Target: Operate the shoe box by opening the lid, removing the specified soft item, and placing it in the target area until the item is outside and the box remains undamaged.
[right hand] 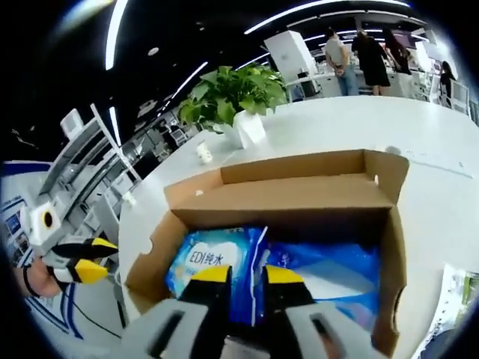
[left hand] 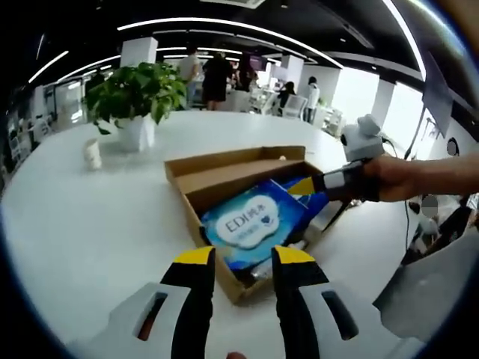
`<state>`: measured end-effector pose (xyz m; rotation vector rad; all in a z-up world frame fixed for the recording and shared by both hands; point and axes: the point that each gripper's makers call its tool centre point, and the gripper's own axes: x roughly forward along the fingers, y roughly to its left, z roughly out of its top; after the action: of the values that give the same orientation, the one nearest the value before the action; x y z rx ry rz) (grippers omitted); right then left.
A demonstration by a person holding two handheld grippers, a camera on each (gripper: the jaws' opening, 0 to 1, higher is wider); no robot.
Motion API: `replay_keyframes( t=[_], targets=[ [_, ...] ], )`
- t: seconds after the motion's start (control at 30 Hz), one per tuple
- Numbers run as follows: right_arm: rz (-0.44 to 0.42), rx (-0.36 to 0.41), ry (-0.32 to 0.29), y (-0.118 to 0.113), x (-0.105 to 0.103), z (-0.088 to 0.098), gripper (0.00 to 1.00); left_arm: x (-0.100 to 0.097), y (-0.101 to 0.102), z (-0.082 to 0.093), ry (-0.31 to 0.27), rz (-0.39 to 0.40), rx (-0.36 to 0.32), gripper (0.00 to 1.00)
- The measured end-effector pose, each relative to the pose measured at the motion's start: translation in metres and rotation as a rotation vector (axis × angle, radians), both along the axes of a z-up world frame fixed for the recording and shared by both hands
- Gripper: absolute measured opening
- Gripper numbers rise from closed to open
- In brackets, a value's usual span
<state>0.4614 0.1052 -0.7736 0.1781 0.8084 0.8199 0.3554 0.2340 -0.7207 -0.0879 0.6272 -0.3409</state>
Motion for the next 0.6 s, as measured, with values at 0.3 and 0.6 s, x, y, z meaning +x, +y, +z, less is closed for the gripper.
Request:
replay_keyframes(
  t=[0.3,0.6],
  targets=[
    [0.006,-0.003,0.024,0.008,-0.012,-0.003,0.13,-0.005,0.012,0.002,0.002,0.020,0.009,0.30],
    [0.008,-0.067,0.007,0.006,-0.018,-0.006,0.02,-0.007,0.014,0.001,0.007,0.022,0.011,0.30]
  ],
)
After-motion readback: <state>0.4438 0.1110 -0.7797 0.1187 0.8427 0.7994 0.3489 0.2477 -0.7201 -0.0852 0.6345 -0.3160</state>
